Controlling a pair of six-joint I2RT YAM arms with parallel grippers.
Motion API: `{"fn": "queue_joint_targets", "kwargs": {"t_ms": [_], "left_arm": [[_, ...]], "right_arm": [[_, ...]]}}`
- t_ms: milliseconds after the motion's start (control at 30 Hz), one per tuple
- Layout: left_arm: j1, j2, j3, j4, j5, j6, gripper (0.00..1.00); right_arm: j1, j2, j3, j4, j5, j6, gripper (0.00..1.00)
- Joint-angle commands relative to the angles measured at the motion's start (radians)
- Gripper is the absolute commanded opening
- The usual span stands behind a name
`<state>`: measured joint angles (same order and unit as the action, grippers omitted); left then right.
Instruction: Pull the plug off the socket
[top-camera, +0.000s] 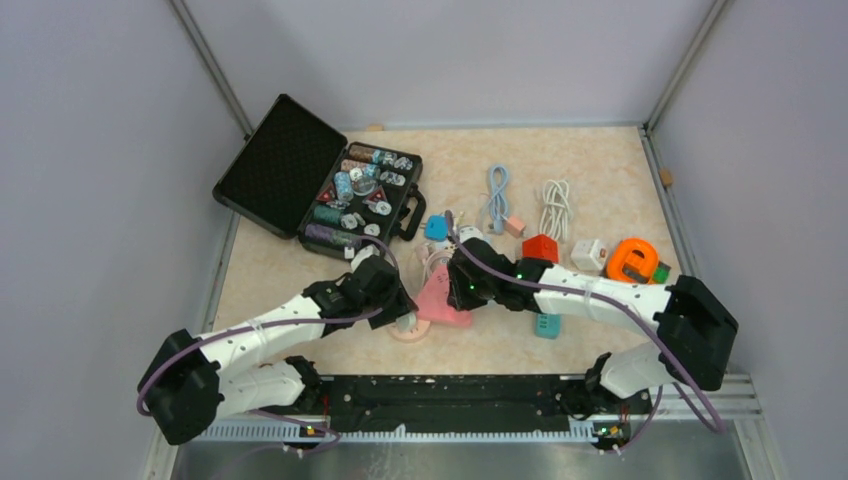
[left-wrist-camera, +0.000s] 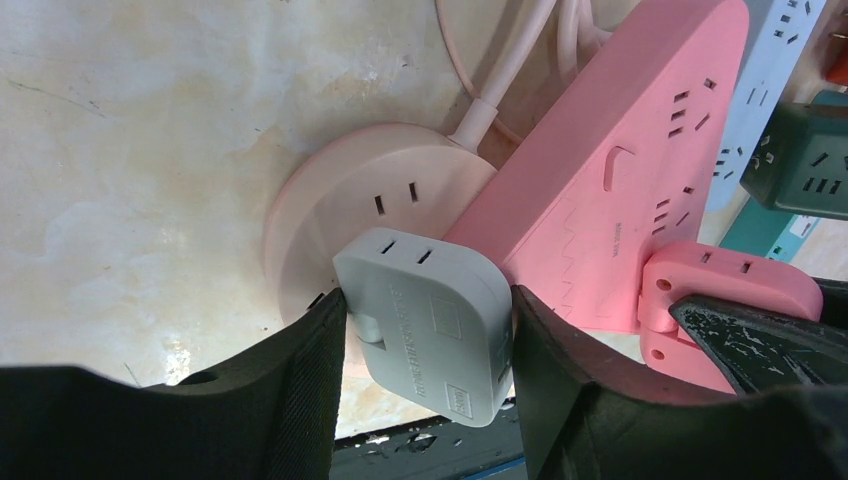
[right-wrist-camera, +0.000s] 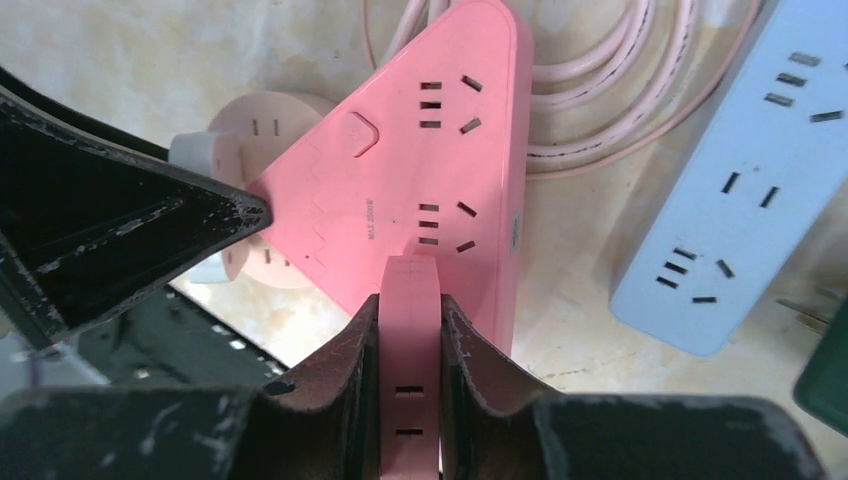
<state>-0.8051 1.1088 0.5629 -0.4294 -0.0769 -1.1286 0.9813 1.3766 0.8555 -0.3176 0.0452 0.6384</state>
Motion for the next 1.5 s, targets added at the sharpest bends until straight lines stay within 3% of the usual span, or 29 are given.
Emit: {"fn": "queue_joint_targets", "kwargs": {"t_ms": [0,133,300,433,667,833,1000,1200,1467], "left_arm": [[-0.017,0.077,-0.067,-0.164,0.037,0.047,0.57],[-0.018,0.077,-0.073,-0.165,0.036,0.048,0.57],[-0.017,0.074,-0.075,-0.169,0.031,0.050,0.57],[-0.018,0.072,-0.080,-0.169,0.029,0.049,0.57],[-0.018,0.085,-0.083,-0.163,0.031,0.050,0.57],[-0.018,0.094,-0.081,-0.160,0.031,0.053,0.56],[-0.017,0.095,-0.087,-0.147,0.043,0.054,0.56],[-0.017,0.098,-0.089,-0.144,0.045,0.056,0.56],[-0.016,0.102,-0.091,-0.146,0.039,0.058,0.56]], "right_arm": [[0.109,0.101,0.151,-0.019,0.138,-0.071,0.00],[0.100,0.071,0.141,-0.023,0.144,-0.062,0.00],[-0.030,-0.037,0.025,0.134,-0.154,0.032,0.00],[-0.068,-0.056,-0.008,0.172,-0.221,0.075,0.00],[0.071,0.021,0.111,0.041,0.056,-0.091,0.00],[0.070,-0.005,0.123,0.019,0.092,-0.094,0.00],[-0.081,-0.090,0.038,0.160,-0.214,0.067,0.00],[-0.140,-0.101,0.031,0.150,-0.320,0.138,0.00],[-0.196,-0.138,-0.051,0.305,-0.473,0.222,0.00]]}}
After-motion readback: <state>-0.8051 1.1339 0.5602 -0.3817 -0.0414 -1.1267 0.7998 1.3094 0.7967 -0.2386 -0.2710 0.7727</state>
